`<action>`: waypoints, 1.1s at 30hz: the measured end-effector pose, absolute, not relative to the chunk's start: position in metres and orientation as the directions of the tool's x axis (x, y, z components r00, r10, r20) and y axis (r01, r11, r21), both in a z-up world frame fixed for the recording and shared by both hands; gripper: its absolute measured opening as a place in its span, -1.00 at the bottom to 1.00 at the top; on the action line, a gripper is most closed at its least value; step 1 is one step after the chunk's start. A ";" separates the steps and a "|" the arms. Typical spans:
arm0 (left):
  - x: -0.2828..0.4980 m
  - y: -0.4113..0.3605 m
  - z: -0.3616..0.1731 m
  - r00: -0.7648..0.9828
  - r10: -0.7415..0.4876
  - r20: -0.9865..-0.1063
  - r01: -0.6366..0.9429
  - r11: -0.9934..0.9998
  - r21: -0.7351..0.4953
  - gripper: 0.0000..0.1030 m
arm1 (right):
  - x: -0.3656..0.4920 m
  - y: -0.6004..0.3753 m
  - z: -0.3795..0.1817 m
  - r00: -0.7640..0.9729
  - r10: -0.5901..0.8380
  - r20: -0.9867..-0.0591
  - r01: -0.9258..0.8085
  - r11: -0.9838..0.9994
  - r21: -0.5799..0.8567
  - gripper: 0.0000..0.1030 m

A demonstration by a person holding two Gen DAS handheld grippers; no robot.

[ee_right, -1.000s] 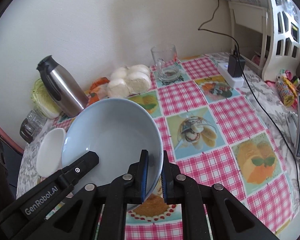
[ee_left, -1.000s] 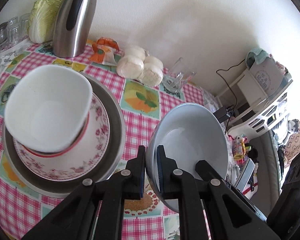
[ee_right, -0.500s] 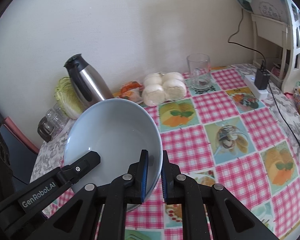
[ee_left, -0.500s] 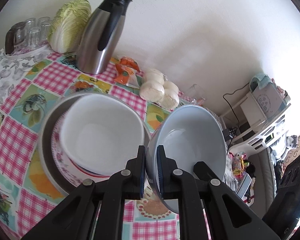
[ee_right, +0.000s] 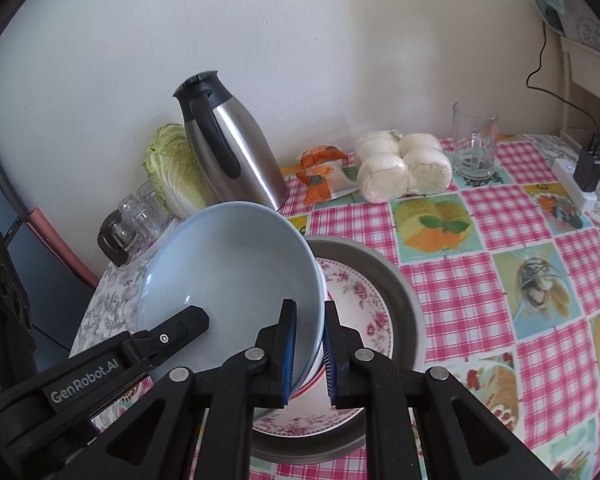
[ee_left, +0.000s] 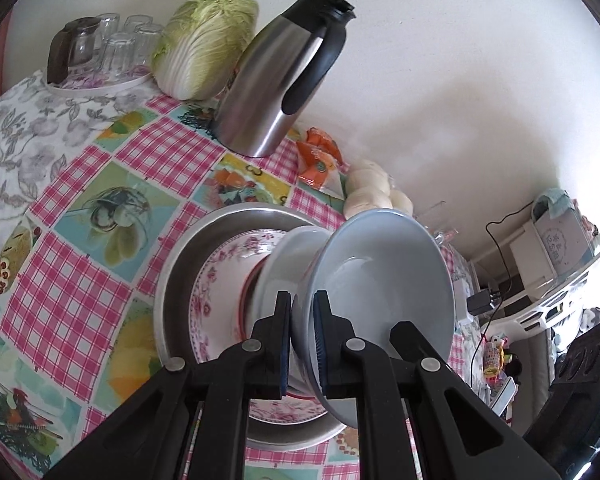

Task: Organize plates and bowls
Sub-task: 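Lift the pale bowl and carry it onto the stacked bowls with both grippers, then lower the pale bowl into the white bowl and open both grippers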

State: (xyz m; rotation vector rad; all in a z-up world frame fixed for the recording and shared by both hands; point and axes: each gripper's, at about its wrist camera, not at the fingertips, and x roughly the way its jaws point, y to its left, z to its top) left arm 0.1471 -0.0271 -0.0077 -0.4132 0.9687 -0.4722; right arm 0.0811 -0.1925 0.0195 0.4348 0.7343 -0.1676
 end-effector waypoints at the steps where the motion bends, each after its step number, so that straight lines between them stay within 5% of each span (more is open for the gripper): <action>1: 0.148 -0.026 -0.009 0.480 -0.556 -0.679 0.194 0.822 -0.536 -0.78 | 0.083 -0.192 0.018 0.733 0.002 -0.680 0.298 0.898 0.324 -0.69; 11: 0.148 -0.029 -0.007 0.497 -0.563 -0.660 0.221 0.818 -0.532 -0.45 | 0.082 -0.194 0.020 0.767 -0.037 -0.641 0.296 0.906 0.301 -0.67; 18: 0.140 -0.023 0.007 0.506 -0.582 -0.637 0.245 0.805 -0.541 0.42 | 0.066 -0.202 0.027 0.766 -0.042 -0.642 0.309 0.899 0.311 -0.55; 26: 0.132 0.018 0.016 0.553 -0.528 -0.645 0.182 0.832 -0.524 0.50 | 0.030 -0.203 0.015 0.718 -0.043 -0.695 0.321 0.906 0.276 -0.53; 33: 0.116 0.042 -0.024 0.495 -0.384 -0.780 0.065 0.911 -0.407 0.73 | 0.004 -0.197 -0.017 0.644 -0.047 -0.764 0.338 0.913 0.229 0.22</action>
